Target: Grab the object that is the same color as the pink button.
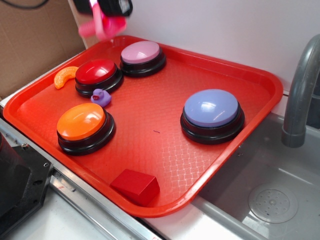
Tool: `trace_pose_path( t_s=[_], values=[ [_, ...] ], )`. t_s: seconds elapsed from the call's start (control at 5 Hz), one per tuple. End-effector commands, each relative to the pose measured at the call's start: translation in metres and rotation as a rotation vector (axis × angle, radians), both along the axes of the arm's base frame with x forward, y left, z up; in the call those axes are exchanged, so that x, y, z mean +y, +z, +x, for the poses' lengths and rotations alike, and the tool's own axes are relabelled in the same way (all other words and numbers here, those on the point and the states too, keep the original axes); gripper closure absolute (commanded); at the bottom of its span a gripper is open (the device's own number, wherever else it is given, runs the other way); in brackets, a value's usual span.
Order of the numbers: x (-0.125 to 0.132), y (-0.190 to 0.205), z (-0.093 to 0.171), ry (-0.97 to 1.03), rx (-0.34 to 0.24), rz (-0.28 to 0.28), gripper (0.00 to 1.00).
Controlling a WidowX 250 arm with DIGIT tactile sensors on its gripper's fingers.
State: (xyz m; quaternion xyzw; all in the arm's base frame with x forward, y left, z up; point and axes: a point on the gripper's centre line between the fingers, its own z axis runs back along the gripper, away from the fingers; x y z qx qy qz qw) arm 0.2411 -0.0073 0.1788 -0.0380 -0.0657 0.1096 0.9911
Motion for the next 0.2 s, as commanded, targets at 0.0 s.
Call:
trace_pose_path(
  t_s=[0.0],
  values=[
    [0.0261, 0.0294, 0.0196, 0.004, -0.129, 0.048, 1.0]
  ],
)
